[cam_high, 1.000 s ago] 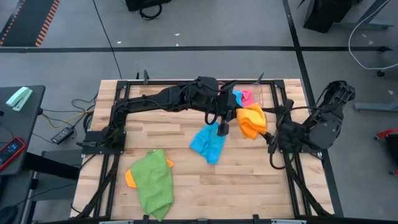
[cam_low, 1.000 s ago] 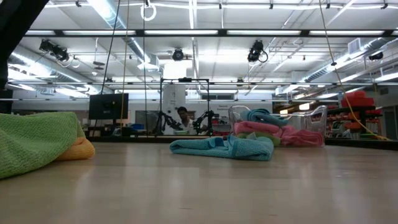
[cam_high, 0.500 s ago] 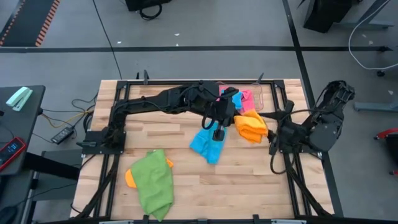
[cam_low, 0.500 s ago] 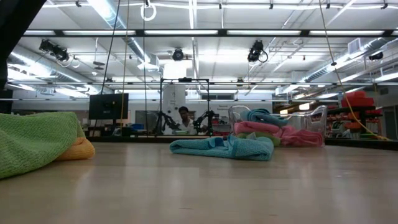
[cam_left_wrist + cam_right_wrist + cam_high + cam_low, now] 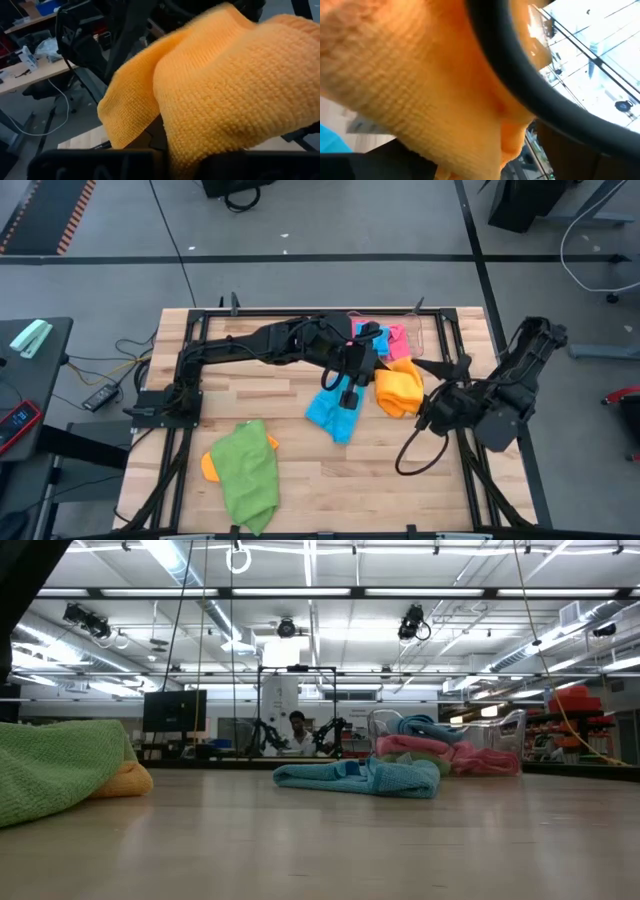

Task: Fold microfiber towels
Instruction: Stack the right yellow towel on top of the pink towel

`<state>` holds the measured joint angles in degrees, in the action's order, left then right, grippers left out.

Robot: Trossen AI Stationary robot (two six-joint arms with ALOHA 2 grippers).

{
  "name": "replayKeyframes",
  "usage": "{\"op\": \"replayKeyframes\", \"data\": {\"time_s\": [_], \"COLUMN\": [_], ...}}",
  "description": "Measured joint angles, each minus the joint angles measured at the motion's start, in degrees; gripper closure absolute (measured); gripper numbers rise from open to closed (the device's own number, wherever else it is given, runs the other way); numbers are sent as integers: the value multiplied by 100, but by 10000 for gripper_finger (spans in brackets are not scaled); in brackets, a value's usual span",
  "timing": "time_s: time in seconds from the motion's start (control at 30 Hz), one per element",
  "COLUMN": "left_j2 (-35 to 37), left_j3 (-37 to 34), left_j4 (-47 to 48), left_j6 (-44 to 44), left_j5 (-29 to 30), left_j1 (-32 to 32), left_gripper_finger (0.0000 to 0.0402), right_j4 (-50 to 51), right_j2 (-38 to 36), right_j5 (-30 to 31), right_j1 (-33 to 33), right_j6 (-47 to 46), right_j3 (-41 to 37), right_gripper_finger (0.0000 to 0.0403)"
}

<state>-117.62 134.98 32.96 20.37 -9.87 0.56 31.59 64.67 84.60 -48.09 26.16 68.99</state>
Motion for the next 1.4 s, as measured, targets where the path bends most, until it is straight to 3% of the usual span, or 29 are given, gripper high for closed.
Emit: {"op": "replayKeyframes", "data": {"time_s": [0.23,0.7,0.83,1.27,1.4], "left_j2": [-1,-10,-35,-58,-58], "left_j3": [0,0,0,0,0], "left_j4": [199,86,34,19,117], "left_j6": [-8,22,45,175,154], "left_j5": [11,-92,-94,-111,-118], "left_j1": [-40,-29,-29,-107,-101], "left_gripper_finger": [371,370,368,368,339], "right_j4": [-2,-5,-26,-47,-33], "right_j2": [-118,-95,-94,-97,-97], "right_j5": [319,-343,-594,-750,-861], "right_j1": [-318,-223,0,75,74], "right_j6": [-23,150,153,130,122], "right_j3": [0,0,0,0,0], "right_gripper_finger": [81,95,139,340,385]}}
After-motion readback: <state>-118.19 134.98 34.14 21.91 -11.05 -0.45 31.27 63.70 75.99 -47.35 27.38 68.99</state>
